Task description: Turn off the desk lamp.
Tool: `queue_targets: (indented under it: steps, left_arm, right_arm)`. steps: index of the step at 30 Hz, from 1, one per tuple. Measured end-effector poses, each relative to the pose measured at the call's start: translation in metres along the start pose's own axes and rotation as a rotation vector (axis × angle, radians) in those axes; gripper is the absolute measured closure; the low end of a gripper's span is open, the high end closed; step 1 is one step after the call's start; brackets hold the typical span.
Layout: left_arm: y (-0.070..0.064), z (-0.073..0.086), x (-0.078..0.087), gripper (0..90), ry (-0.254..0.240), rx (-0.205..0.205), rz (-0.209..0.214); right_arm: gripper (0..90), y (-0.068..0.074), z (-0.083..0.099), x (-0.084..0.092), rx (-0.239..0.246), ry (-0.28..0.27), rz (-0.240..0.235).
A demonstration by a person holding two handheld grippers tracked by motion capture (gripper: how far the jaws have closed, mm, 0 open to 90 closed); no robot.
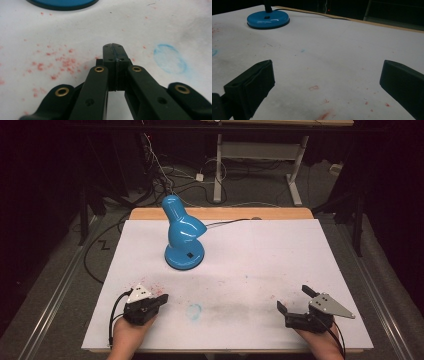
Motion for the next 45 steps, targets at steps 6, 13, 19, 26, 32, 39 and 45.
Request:
queue_targets:
  steps: [6,13,19,26,32,39,45]
  left_arm:
    - [-0.005,-0.005,-0.001,85.0,-0.009,-0.045,0.003]
    - [-0.007,-0.002,-0.007,53.9,0.028,-0.076,0.026]
    - [-0.005,-0.002,-0.012,20.4,0.074,-0.072,-0.007]
    - [-0.01,-0.008,-0.005,0.0,0.001,-0.11,0.008]
    - [-0.019,-0.013,0.002,0.0,-0.05,-0.154,0.034]
    - [-0.012,-0.018,0.004,0.0,-0.089,-0.126,0.046]
    - [-0.011,-0.017,0.005,0.0,-0.058,-0.12,0.031]
  right_arm:
    - [0.4,0.002,0.0,-0.005,-0.003,0.011,-0.005]
    - [0.4,0.003,0.002,-0.007,0.008,0.018,-0.009]
    - [0.4,0.006,0.002,-0.007,0.007,0.024,-0.013]
    - [0.4,0.007,0.002,-0.006,0.006,0.022,-0.015]
    - [0.4,0.009,0.003,0.0,0.008,0.012,-0.017]
    - [0.3,0.007,0.003,-0.007,-0.004,0.021,-0.022]
    - [0.4,0.002,0.004,-0.003,-0.024,0.015,-0.004]
Point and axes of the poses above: each handheld gripper's, and its own axes: x roughly backward along the jaws, z roughly out of its underside, y roughly to its left, the point moved 9 cm from there along -x, roughly forward along the jaws, and after that the axes turned 15 degrees about y, right-handed, at the moved point
